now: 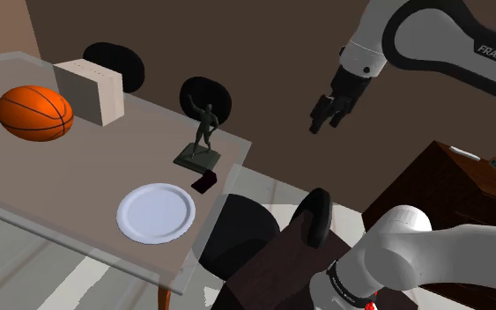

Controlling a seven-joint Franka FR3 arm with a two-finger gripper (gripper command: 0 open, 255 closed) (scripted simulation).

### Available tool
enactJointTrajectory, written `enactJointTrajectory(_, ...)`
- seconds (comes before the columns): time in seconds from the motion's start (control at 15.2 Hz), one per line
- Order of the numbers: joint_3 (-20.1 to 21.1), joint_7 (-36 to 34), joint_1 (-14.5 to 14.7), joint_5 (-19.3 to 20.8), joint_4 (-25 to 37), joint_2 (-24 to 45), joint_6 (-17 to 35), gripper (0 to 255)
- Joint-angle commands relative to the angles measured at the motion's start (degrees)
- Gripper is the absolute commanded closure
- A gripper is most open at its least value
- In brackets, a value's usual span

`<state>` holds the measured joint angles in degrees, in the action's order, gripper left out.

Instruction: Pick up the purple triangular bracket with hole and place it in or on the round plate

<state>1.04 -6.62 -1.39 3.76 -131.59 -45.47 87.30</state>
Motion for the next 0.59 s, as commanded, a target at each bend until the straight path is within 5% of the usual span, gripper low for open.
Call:
enactJointTrajectory(0.0,0.0,0.0,0.0,0.0,0.0,0.0,0.0,0)
enactJointTrajectory(0.53,0.0,-0.2,0.3,0.2,-5.5,10.2,15.7,0)
